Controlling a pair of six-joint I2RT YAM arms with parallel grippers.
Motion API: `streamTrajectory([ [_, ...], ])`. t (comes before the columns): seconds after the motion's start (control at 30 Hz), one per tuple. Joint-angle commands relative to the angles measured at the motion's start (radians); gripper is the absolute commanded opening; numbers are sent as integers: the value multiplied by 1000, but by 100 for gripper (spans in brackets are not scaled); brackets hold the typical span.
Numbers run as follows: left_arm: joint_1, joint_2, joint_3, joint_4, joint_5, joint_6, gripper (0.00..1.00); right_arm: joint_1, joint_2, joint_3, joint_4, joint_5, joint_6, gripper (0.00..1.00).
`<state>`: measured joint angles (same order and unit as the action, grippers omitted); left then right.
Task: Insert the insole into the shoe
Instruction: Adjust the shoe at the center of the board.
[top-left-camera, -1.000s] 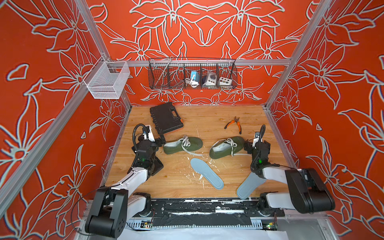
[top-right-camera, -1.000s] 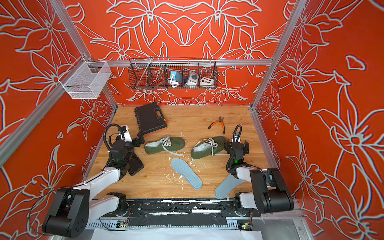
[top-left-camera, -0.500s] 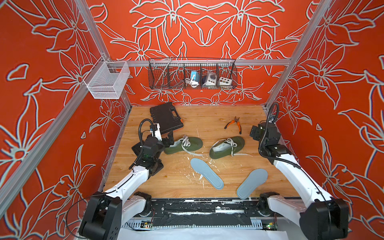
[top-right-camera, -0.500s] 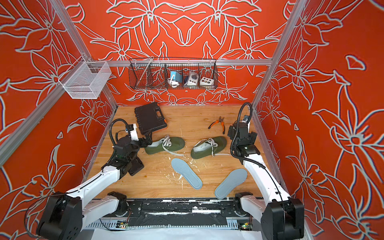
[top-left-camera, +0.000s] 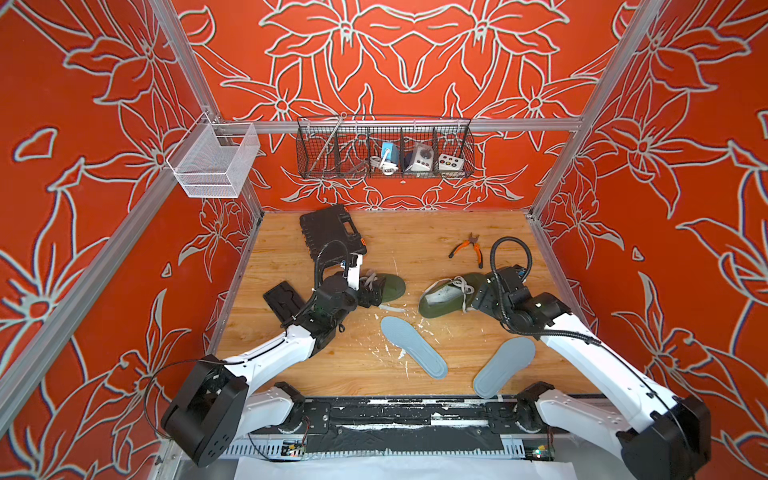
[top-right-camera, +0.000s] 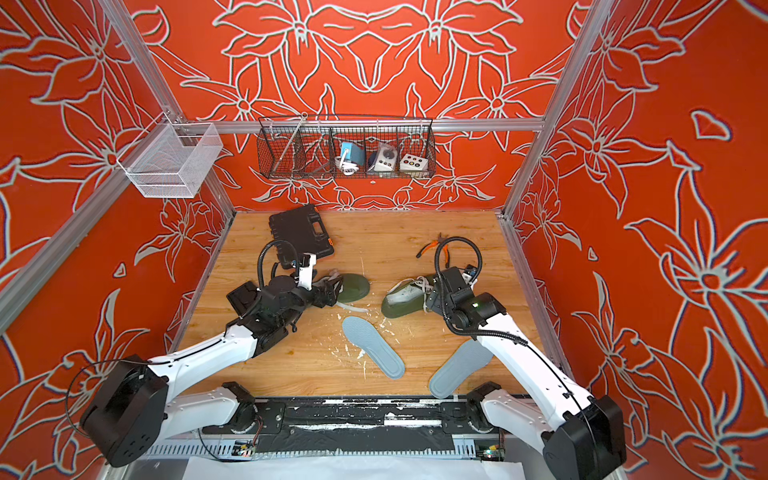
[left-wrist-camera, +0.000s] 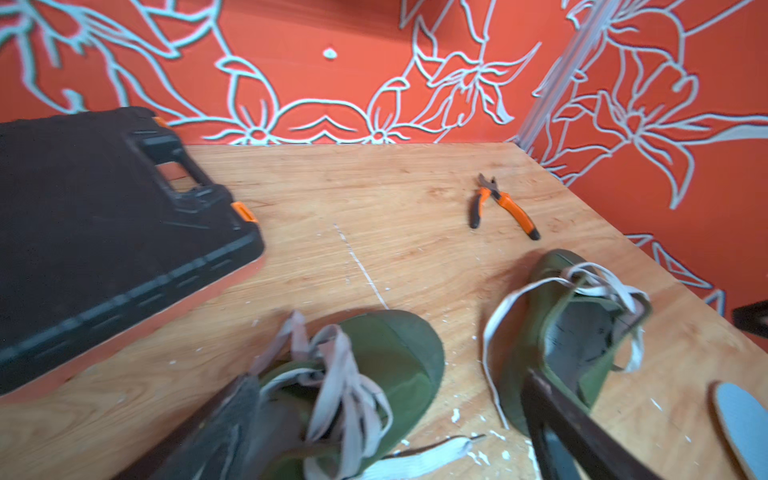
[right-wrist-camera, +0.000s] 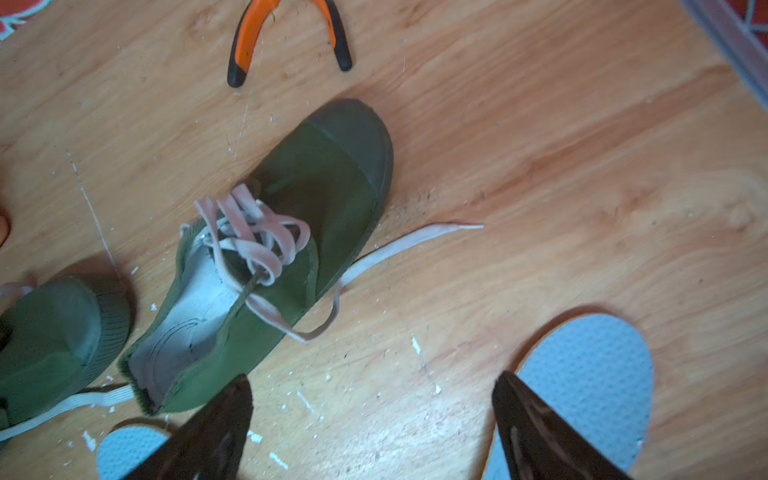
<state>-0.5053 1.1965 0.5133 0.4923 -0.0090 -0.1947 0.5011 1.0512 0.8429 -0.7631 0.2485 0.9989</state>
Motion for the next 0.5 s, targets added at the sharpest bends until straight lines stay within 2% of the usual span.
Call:
streamTrajectory([
  [0.0, -18, 9, 8, 56, 53, 7, 97, 35, 27, 50, -46, -40, 196, 92],
  [0.13, -28, 24, 12, 53, 53, 16, 97, 82, 74, 82, -40, -39, 315, 92],
  [0.47, -32, 27, 16, 26, 31, 58, 98, 122, 238, 169, 24, -64, 478, 89],
])
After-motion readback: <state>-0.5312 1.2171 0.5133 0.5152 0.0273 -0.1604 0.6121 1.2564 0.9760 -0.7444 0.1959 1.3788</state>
